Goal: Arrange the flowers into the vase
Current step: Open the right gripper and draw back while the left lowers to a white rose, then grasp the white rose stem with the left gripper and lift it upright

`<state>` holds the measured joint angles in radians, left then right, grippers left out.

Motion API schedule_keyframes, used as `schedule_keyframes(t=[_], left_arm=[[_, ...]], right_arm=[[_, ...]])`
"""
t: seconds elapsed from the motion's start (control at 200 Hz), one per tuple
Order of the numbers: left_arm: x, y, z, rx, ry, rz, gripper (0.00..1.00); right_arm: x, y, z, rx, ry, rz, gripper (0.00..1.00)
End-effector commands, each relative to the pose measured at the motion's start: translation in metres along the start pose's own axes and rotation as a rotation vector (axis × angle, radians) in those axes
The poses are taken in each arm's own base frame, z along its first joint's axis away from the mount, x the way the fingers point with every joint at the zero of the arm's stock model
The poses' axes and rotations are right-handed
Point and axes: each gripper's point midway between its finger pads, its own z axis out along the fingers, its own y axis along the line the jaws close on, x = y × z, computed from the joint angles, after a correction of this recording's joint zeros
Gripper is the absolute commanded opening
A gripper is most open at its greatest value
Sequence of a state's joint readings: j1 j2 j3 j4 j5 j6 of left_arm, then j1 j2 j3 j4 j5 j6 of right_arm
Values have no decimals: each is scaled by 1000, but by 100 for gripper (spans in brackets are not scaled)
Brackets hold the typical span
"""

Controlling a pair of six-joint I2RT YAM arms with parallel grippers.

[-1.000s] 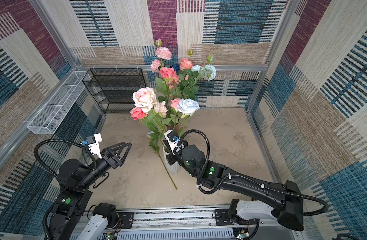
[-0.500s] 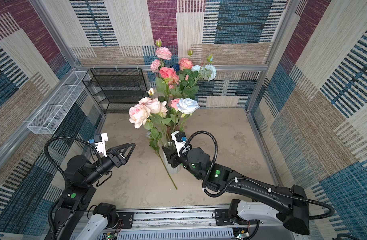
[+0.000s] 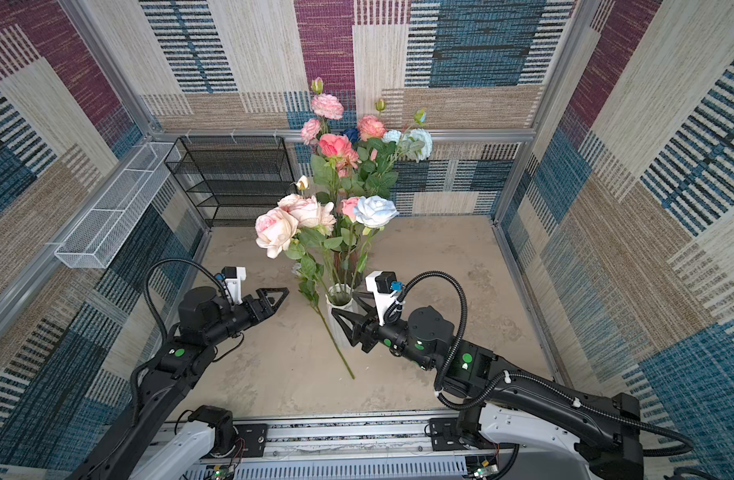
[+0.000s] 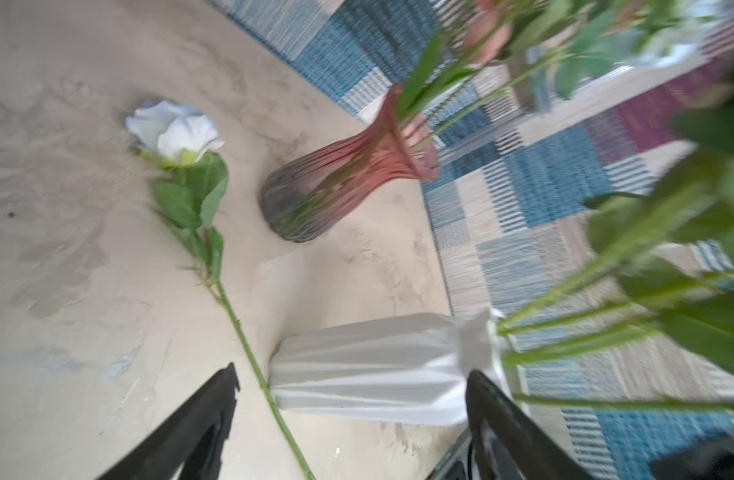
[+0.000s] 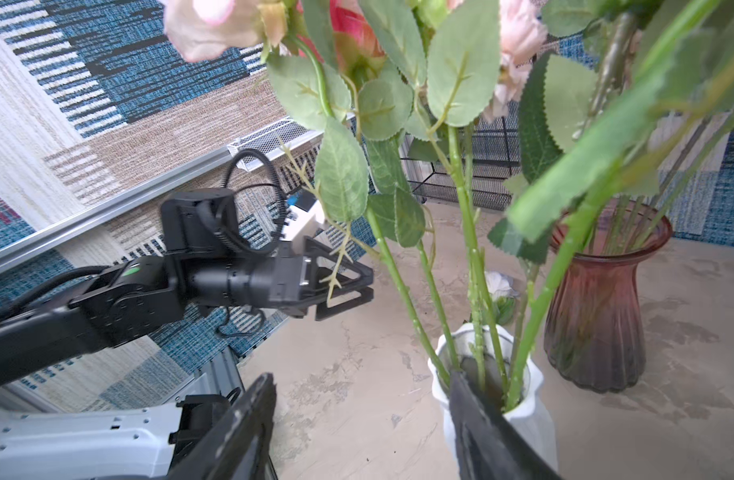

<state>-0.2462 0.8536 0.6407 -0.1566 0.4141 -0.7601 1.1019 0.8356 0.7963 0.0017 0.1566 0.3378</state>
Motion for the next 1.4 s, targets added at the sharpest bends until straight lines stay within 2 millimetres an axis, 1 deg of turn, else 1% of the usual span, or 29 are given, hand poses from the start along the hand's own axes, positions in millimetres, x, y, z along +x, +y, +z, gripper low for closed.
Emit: schedule_keyframes(t=[0.0,0.125,0.205,0.285,0.361,0.451,0.566,0.666,0.746,0.831,0.851,0.881,0.931,1.017,1.047,1.092,1.187,1.282,1.392], left_arm=[[8,28,24,-157,35,-10,85],[18,57,55,-332,99,-5,79],[21,76,72,-420,121,-7,76],[22,90,91,-494,145,16,75],[24,100,109,-539,176,39,74],[33,107,131,-580,225,72,72],[46,120,146,-661,279,107,71],[53,137,150,-739,305,121,68],[55,145,155,-766,316,125,66],[57,153,158,-795,330,133,57],[57,154,158,-804,333,140,55],[57,158,157,-826,339,150,47],[59,165,154,-868,357,163,36],[63,175,149,-911,390,185,27],[63,177,146,-920,393,188,20],[64,181,141,-934,392,189,14],[60,184,128,-945,362,188,7],[51,180,115,-944,314,201,0],[39,169,97,-930,253,222,0]], right_arm=[[-6,2,-10,-17,-21,37,67],[-13,-3,-23,2,-50,49,67],[-16,-5,-31,12,-61,56,67],[-17,-8,-37,20,-69,65,66],[-18,-10,-43,24,-78,72,66],[-18,-13,-49,38,-84,79,66],[-19,-17,-55,50,-92,83,66],[-19,-18,-60,51,-100,89,66],[-19,-20,-62,54,-103,91,66],[-20,-20,-64,58,-105,92,66],[-20,-20,-64,58,-106,92,66],[-21,-20,-64,58,-108,91,66],[-21,-20,-64,58,-108,88,66],[-22,-20,-65,57,-111,88,66],[-21,-21,-66,58,-112,88,66],[-21,-21,-66,62,-113,90,66],[-20,-22,-66,63,-111,91,66],[-19,-23,-67,66,-110,89,66],[-20,-22,-68,64,-114,90,66]])
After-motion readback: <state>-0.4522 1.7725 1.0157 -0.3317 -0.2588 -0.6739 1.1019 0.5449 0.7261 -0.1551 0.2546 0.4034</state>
